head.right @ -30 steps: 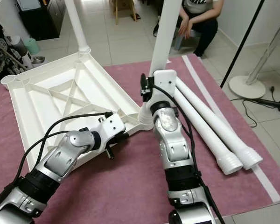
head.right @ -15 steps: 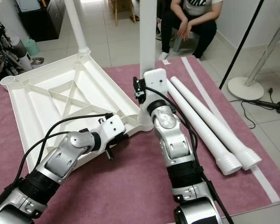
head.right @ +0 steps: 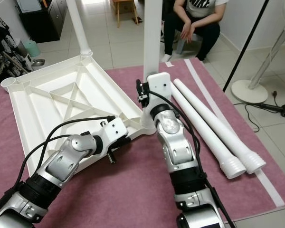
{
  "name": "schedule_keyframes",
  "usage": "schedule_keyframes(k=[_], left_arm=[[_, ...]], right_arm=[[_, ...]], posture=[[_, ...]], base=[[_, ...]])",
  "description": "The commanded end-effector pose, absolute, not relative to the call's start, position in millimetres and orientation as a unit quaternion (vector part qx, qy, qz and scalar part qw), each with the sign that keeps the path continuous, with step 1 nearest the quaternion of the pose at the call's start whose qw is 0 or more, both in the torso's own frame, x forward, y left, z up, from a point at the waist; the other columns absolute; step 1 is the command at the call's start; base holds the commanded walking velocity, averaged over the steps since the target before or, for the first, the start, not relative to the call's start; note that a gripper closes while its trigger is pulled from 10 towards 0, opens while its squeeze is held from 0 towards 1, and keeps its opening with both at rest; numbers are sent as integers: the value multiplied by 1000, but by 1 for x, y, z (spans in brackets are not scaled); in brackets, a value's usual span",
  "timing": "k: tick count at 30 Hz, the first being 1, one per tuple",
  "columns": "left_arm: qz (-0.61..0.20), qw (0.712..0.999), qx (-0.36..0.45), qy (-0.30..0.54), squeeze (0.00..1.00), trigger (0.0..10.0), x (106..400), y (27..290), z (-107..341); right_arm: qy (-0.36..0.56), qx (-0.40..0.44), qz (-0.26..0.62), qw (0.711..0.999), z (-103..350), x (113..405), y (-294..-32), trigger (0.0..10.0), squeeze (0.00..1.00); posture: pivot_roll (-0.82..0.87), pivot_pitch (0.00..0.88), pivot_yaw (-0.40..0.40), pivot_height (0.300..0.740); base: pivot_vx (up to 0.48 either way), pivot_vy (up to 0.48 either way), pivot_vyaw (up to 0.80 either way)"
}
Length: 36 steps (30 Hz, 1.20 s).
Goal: Building children table
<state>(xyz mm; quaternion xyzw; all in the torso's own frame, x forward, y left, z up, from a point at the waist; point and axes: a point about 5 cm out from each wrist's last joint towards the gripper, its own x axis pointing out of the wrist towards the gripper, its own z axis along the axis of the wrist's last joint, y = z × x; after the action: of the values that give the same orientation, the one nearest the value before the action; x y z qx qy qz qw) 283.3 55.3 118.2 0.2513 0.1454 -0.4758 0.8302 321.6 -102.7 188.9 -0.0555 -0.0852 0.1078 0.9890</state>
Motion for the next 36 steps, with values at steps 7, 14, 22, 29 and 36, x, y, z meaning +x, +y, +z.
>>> schedule_keyframes(k=[7, 14, 22, 29, 36], left_arm=[[-494, 816, 257, 151, 0, 0, 279, 53, 115], [-492, 818, 256, 151, 0, 0, 281, 52, 116], [-492, 818, 256, 151, 0, 0, 281, 53, 116], [-493, 818, 255, 151, 0, 0, 281, 52, 115], [-491, 819, 255, 150, 0, 0, 281, 53, 116]], right_arm=[[43, -63, -34, 997, 135, 320, -132, 10000, 0], [47, -39, -147, 987, 135, 317, -137, 10000, 0], [61, -50, -164, 983, 132, 317, -138, 10000, 0], [56, -61, -152, 985, 134, 320, -133, 10000, 0], [23, -46, -61, 997, 145, 325, -116, 10000, 0]], posture=[[-36, 0, 106, 740], [-35, 0, 104, 740], [-38, 0, 104, 740], [-38, 0, 104, 740], [-37, 0, 103, 740]], base=[[0, 0, 0], [0, 0, 0], [0, 0, 0], [0, 0, 0], [0, 0, 0]])
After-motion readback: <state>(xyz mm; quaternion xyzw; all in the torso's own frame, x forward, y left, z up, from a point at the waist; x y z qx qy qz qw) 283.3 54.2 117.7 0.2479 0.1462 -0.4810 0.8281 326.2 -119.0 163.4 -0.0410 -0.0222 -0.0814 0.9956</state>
